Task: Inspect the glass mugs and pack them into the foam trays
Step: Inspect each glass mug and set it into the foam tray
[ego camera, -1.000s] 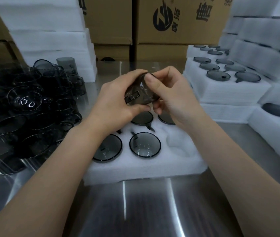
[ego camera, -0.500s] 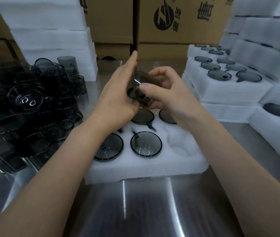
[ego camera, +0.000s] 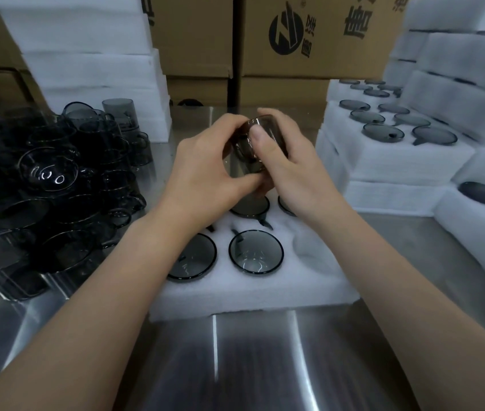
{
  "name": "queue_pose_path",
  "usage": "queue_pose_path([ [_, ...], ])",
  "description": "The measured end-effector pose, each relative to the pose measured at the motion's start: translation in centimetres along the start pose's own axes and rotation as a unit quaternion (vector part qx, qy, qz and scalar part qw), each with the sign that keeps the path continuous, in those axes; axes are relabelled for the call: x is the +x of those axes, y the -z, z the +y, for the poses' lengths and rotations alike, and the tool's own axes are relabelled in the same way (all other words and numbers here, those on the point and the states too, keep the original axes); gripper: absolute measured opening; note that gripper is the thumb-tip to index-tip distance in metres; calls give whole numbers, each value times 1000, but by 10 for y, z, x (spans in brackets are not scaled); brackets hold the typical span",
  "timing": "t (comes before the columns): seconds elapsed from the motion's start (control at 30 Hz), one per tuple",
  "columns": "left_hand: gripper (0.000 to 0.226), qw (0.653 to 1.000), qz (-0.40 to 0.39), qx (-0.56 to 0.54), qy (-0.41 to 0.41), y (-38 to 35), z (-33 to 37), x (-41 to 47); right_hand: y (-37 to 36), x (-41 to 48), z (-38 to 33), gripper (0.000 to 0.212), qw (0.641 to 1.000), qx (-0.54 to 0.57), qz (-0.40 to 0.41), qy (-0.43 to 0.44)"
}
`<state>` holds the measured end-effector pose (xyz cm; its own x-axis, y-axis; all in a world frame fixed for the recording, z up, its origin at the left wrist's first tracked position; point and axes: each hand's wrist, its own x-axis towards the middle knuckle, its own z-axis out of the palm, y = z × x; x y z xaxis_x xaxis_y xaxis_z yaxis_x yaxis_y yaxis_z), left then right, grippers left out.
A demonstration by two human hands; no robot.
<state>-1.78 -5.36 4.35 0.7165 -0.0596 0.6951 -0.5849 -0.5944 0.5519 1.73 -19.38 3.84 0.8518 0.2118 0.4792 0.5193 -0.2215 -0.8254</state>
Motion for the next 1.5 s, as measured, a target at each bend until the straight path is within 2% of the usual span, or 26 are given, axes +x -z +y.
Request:
queue_pose_path([
  [0.23,51,1000,-4,-28,-1,0,2,0,1,1,-5,39,995,94,39,-15],
  [0.47,62,999,-27,-39,-20,2,-1,-2,8,0,-12,32,968,235,16,-86],
  [0.6,56,998,-25,-51,-40,1,-1,-2,10,4,-8,42,938,316,-18,-140],
  [0.73,65,999,-17,-43,-12,1,-4,-1,8,7,-4,64,889,400,-124,-187],
  [0.83,77,999,-23,-17,17,0,-6,0,8,5,-1,68,905,357,-149,-176],
  [0.93,94,999,-42,13,25,0,-5,1,7,5,0,64,931,313,-101,-158],
  [1.0,102,998,-53,25,10,0,-1,1,5,4,2,55,961,240,-54,-127],
  [1.1,93,998,-45,44,-3,-2,4,0,2,3,5,42,980,172,-19,-101],
  [1.2,77,998,-30,55,-5,-4,7,-1,3,3,3,39,973,191,-12,-130],
  [1.37,73,997,-41,29,-60,1,6,-4,8,4,-1,36,947,270,-18,-172],
  [1.43,73,996,-48,24,-77,3,6,-5,10,5,-2,36,926,322,-39,-193],
  [1.5,73,993,-53,20,-101,3,6,-6,13,6,-2,41,895,379,-96,-216],
])
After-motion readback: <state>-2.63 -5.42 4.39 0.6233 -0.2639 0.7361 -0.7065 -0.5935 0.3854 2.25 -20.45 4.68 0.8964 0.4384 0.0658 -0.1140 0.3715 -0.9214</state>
